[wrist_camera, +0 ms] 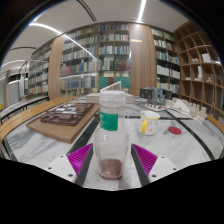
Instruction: Pour water
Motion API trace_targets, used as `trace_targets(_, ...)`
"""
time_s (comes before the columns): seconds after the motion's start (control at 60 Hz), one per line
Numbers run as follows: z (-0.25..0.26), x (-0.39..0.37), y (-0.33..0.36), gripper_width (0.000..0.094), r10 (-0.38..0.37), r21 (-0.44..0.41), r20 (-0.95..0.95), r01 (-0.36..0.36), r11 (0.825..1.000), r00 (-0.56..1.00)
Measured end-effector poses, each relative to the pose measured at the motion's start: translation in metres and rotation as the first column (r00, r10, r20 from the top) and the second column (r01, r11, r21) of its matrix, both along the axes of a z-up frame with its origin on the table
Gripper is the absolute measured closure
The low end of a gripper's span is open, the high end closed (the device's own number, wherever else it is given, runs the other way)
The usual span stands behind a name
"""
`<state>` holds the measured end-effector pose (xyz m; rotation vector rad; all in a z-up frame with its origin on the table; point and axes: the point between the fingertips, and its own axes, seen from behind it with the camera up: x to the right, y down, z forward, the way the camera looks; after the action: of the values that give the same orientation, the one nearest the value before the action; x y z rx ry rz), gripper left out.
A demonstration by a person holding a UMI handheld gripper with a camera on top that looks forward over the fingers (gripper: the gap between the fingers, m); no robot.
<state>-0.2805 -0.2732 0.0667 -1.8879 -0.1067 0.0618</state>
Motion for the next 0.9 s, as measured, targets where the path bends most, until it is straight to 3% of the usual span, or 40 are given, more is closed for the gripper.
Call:
trace_targets(0.1,-0.003,-0.001,0.017,0.0393,-0.011,0.038,0.019,0.01,0.999,1.0)
trace_targets(0.25,0.0,0.001,0.021,0.0495,-0.02,0.064,-0.007,0.02,0.998,1.0)
trace_targets(0.45,0.028,-0.012,0.02,0.0523,0.055,0.103,-0.069,-0.048,0.994,0.996)
trace_targets(0.6,0.096,-0.044,0.035,0.0523,0.151,0.141,-0.333,-0.11,0.984,0.931)
trace_targets(0.75,0.186,-0.059,0.069,0.0526,0.289,0.22,-0.692,-0.188,0.957,0.662)
trace_targets(0.833,0.226,-0.053,0.09,0.0526,0.312,0.239,-0.853,-0.217,0.946,0.418)
trace_targets(0.9,0.245,-0.047,0.109,0.0526,0.283,0.237,-0.945,-0.25,0.939,0.165)
